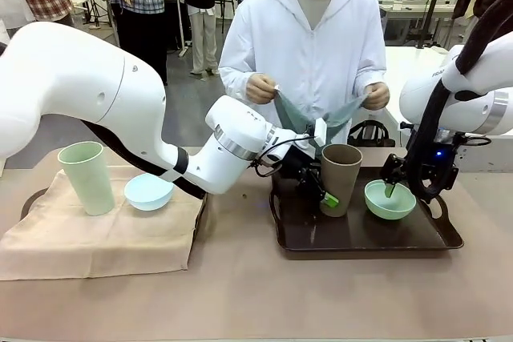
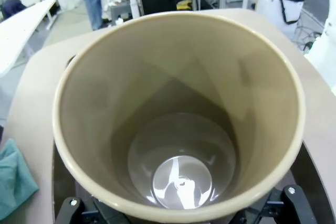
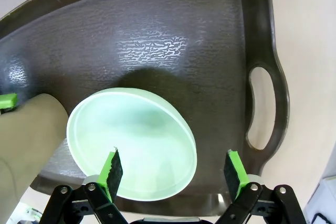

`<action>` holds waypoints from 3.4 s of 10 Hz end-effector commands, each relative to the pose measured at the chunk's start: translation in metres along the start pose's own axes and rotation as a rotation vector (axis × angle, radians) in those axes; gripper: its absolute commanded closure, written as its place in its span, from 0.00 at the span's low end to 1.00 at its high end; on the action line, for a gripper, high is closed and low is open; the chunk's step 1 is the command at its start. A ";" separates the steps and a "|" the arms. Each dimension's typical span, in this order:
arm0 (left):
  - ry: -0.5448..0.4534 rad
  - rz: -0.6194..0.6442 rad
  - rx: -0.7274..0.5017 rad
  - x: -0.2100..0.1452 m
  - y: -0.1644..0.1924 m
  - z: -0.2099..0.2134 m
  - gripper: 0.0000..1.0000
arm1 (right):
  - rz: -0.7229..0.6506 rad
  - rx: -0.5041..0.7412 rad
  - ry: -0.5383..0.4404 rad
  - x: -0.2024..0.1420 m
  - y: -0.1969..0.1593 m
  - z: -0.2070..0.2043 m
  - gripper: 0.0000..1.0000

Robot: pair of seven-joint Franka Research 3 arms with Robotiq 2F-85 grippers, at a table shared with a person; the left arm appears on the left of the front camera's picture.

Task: Set up a tray with a mat and arrange the tableware.
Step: Pick up the Picnic Bowl and Reusable plastic cup from the Handle tray in front of the human's position and hold them in the air, then place the Picnic Bowl and Reusable plastic cup back onto the Handle tray in front of the human's position.

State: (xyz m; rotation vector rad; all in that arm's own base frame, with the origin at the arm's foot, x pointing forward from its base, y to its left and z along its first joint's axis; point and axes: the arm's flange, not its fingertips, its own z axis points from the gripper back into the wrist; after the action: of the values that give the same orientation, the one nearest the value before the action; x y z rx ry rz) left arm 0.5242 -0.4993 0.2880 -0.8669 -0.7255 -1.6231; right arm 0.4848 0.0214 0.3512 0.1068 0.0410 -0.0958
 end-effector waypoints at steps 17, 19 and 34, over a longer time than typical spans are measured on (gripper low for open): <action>-0.004 0.013 0.053 0.020 -0.010 0.027 1.00 | 0.046 0.043 -0.011 -0.017 -0.006 0.033 1.00; -0.022 0.028 0.103 0.057 -0.039 0.071 1.00 | 0.094 0.042 -0.059 -0.048 -0.012 0.105 1.00; -0.028 -0.077 0.248 0.172 -0.104 0.144 1.00 | 0.116 0.058 -0.098 -0.104 -0.010 0.231 1.00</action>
State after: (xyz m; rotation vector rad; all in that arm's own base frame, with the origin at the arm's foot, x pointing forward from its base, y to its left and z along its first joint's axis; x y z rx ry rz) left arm 0.4245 -0.4496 0.5059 -0.6783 -0.9622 -1.5400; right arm 0.3903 -0.0026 0.5845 0.1609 -0.0646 0.0163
